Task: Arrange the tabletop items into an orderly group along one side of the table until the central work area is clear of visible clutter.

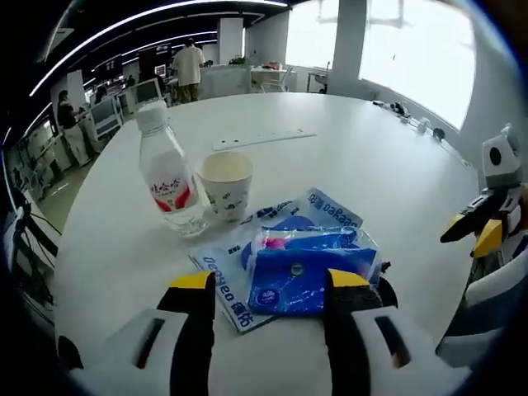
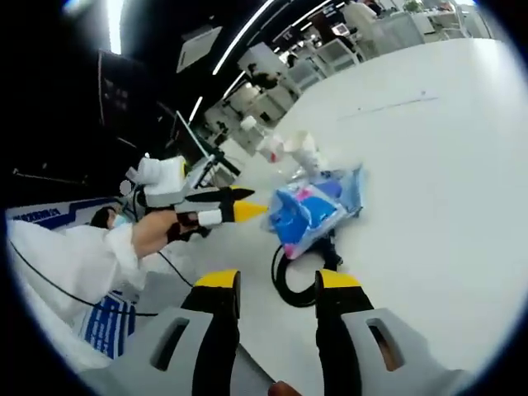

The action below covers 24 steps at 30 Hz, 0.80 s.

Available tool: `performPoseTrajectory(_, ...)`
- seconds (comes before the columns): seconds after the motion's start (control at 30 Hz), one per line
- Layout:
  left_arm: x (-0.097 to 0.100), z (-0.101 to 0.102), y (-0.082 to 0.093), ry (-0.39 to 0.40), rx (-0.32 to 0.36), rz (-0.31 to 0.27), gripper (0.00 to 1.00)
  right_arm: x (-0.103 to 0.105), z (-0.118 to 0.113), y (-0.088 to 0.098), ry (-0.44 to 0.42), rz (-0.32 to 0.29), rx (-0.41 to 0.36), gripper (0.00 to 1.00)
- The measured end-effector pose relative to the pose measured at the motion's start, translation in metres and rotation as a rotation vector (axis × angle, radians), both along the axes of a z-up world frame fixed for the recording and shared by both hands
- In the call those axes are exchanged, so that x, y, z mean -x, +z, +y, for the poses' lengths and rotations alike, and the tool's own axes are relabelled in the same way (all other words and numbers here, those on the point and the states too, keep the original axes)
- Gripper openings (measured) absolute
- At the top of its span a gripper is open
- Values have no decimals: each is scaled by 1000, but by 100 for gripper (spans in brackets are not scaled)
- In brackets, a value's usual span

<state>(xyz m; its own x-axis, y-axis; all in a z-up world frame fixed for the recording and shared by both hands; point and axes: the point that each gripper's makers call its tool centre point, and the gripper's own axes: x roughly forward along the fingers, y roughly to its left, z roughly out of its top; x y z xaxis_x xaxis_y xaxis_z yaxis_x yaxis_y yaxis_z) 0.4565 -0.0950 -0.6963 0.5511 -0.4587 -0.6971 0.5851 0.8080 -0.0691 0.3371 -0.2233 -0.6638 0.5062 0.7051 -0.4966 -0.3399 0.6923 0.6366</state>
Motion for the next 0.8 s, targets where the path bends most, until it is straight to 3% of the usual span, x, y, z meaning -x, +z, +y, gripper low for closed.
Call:
performPoseTrajectory(0.17, -1, -2, -11, -15, -14, 33, 48, -17, 9, -9, -38, 41, -23, 35)
performPoseTrajectory(0.3, -4, -3, -17, -20, -23, 47, 49, -23, 11, -28, -36, 78, 40, 35)
performPoseTrajectory(0.47, -5, -4, -21, -26, -23, 55, 47, -31, 22, -28, -87, 106, -16, 35)
performPoseTrajectory(0.6, -7, -3, -29, -12, -19, 80, 46, -32, 35, -31, -142, 173, -100, 34)
performPoseTrajectory(0.8, -6, 3, -38, 21, -23, 112, 42, -31, 43, -42, -93, 153, -4, 34)
